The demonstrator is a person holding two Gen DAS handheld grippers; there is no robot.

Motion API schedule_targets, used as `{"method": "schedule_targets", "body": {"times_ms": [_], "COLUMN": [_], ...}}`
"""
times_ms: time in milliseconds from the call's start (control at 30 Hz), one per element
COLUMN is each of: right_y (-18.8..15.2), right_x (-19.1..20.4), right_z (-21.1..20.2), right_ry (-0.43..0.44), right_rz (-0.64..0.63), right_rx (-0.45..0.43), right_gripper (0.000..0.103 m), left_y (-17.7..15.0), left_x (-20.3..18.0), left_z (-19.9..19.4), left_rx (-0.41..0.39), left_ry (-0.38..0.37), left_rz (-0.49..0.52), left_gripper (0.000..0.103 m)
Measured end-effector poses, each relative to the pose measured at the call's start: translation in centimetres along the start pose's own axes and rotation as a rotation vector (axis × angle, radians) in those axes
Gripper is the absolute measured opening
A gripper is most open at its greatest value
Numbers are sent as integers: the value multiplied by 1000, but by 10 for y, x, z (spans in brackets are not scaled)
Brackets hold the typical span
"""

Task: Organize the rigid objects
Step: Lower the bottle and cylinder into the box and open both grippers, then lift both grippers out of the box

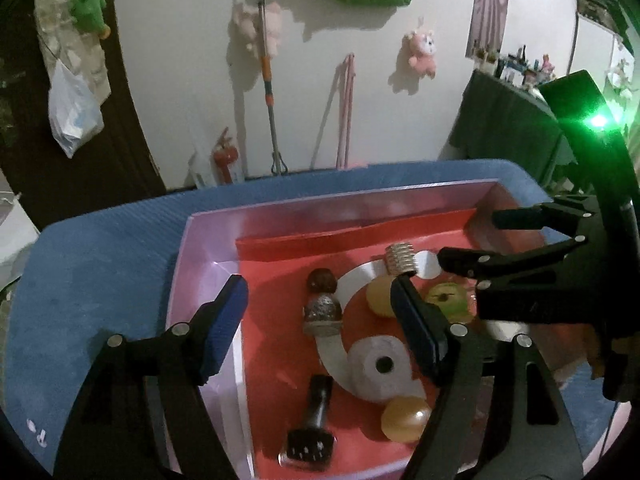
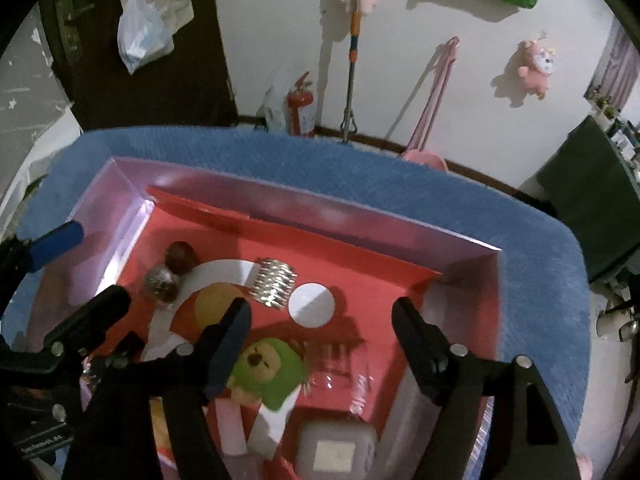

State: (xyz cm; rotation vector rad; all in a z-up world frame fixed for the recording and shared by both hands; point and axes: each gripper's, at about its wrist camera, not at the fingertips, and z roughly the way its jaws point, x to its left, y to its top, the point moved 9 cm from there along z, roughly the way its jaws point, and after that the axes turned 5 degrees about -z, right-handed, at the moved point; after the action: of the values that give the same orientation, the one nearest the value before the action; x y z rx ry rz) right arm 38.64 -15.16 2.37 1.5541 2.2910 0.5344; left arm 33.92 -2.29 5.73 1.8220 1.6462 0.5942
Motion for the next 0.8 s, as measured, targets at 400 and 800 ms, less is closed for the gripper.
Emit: {"method": "schedule_targets", "body": {"times_ms": [400, 800], "right_y": [-29, -95], "right_x": [-19, 28], "right_z": [-113, -118], "right_ry": [-79, -161], "right_rz": [90, 46], "right_rx": [-291, -473], "right_gripper": [103, 103], "left_y": [-13, -62], "left_x": [-14, -8], "left_z": [-75, -66], "left_rx": [-214, -255], "left_ry": [-8, 7], "left_rz": [2, 9], "left_gripper": [93, 93]}}
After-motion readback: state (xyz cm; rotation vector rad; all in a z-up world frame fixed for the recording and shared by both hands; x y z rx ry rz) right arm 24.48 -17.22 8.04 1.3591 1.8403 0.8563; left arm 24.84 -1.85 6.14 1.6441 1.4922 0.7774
